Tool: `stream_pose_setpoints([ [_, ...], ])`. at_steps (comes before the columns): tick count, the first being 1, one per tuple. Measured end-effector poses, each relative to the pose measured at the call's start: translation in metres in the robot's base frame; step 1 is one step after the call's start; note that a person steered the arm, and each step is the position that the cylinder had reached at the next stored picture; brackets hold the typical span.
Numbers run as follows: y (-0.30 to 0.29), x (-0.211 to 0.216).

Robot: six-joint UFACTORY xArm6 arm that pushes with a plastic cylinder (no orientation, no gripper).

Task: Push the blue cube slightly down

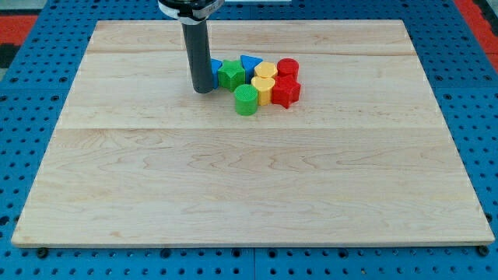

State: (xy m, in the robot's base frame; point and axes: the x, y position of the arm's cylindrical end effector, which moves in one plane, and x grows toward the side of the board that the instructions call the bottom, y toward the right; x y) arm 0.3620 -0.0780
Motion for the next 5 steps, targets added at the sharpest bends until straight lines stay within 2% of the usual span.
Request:
stream_pose_setpoints([
  [1,-0.026,-0.026],
  [3,-0.026,-0.085],
  [4,-0.006,-0.108],
  [5,0.013,-0.085],
])
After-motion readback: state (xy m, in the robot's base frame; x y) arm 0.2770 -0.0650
